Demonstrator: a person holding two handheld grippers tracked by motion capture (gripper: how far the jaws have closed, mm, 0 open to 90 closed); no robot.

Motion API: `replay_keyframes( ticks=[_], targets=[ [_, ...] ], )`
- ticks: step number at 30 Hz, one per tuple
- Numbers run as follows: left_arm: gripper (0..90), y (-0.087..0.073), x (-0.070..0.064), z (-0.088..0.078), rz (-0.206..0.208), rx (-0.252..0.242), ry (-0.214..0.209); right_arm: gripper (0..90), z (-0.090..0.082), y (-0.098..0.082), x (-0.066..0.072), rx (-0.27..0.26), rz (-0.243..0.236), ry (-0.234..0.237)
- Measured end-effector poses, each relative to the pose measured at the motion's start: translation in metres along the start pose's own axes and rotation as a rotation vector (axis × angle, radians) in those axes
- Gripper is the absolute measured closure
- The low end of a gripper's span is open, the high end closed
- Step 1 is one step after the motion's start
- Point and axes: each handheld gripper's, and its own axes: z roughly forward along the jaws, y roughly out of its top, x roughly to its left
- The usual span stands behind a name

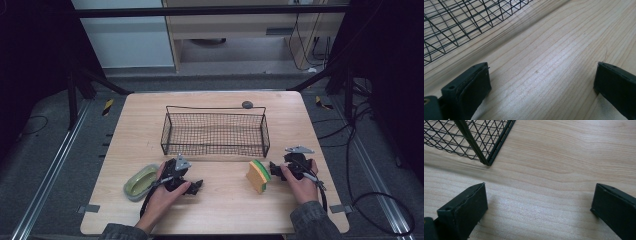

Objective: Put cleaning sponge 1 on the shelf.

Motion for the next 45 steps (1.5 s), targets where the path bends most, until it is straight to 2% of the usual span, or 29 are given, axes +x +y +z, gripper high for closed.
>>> replay_keyframes(
  ticks=[9, 10, 11, 12, 15, 16, 17, 18, 21, 24, 26, 27, 29, 30, 33, 35, 36, 37, 39, 40, 41, 42, 45],
  targets=[
    [1.1, 0.004, 0.001, 0.000, 0.011, 0.015, -0.020, 0.5, 0.000, 0.000, -0.001, -0.001, -0.008, 0.006],
    [3.4, 0.006, 0.001, -0.004, 0.008, -0.006, -0.021, 0.5, 0.000, 0.000, -0.001, -0.001, -0.009, 0.008],
    [3.1, 0.006, 0.001, -0.004, 0.008, -0.006, -0.021, 0.5, 0.000, 0.000, -0.001, -0.001, -0.009, 0.008],
    [3.4, 0.011, 0.002, -0.013, 0.022, -0.036, -0.023, 0.5, 0.000, 0.000, -0.001, -0.001, -0.010, 0.009],
    [3.9, 0.014, 0.004, -0.020, 0.028, -0.062, -0.022, 0.5, 0.000, 0.000, -0.001, -0.001, -0.009, 0.009],
    [4.2, 0.015, 0.006, -0.031, 0.037, -0.097, 0.004, 0.6, 0.000, 0.000, -0.001, -0.001, -0.011, 0.008],
    [4.3, 0.015, 0.006, -0.031, 0.037, -0.097, 0.004, 0.6, 0.000, 0.000, -0.001, -0.001, -0.011, 0.008],
    [4.3, 0.014, 0.006, -0.040, 0.059, -0.118, 0.016, 0.7, 0.000, 0.000, -0.001, -0.001, -0.008, 0.008],
    [4.0, 0.014, 0.007, -0.048, 0.065, -0.136, 0.018, 0.7, -0.001, -0.001, -0.001, -0.001, -0.010, 0.011],
    [4.1, 0.017, 0.013, -0.057, 0.070, -0.153, 0.054, 0.7, -0.001, -0.001, -0.001, 0.000, -0.007, 0.012],
    [4.5, 0.020, 0.023, -0.064, 0.069, -0.131, 0.087, 0.7, -0.001, -0.001, -0.001, 0.000, -0.007, 0.010],
    [4.9, 0.020, 0.023, -0.064, 0.069, -0.131, 0.087, 0.7, -0.001, -0.001, -0.001, 0.000, -0.007, 0.010],
    [5.4, 0.022, 0.030, -0.069, 0.050, -0.113, 0.095, 0.7, -0.001, -0.001, -0.001, -0.001, -0.008, 0.013],
    [5.5, 0.024, 0.039, -0.077, 0.036, -0.093, 0.107, 0.7, -0.002, -0.001, -0.001, 0.000, -0.006, 0.013],
    [5.8, 0.025, 0.046, -0.084, 0.027, -0.081, 0.104, 0.7, -0.002, -0.002, -0.001, -0.001, -0.009, 0.013],
    [5.9, 0.025, 0.053, -0.093, 0.004, -0.067, 0.088, 0.7, -0.002, -0.002, -0.001, -0.002, -0.011, 0.013],
    [5.9, 0.023, 0.059, -0.102, 0.013, -0.032, 0.103, 0.7, -0.002, -0.002, -0.001, -0.002, -0.012, 0.014],
    [5.9, 0.023, 0.059, -0.102, 0.013, -0.032, 0.103, 0.7, -0.002, -0.002, -0.001, -0.002, -0.012, 0.014],
    [5.8, 0.018, 0.065, -0.110, 0.031, 0.008, 0.135, 0.7, -0.002, -0.002, -0.001, -0.002, -0.012, 0.014],
    [5.8, 0.014, 0.069, -0.117, 0.022, 0.028, 0.142, 0.7, -0.002, -0.002, -0.001, -0.002, -0.011, 0.014],
    [5.6, 0.014, 0.069, -0.117, 0.022, 0.028, 0.142, 0.7, -0.002, -0.002, -0.001, -0.002, -0.011, 0.014],
    [5.4, 0.009, 0.073, -0.125, 0.028, 0.047, 0.159, 0.7, -0.002, -0.002, -0.001, -0.002, -0.011, 0.014],
    [4.9, 0.004, 0.076, -0.131, 0.016, 0.057, 0.155, 0.6, -0.002, -0.002, -0.002, -0.002, -0.013, 0.016]
  ],
)
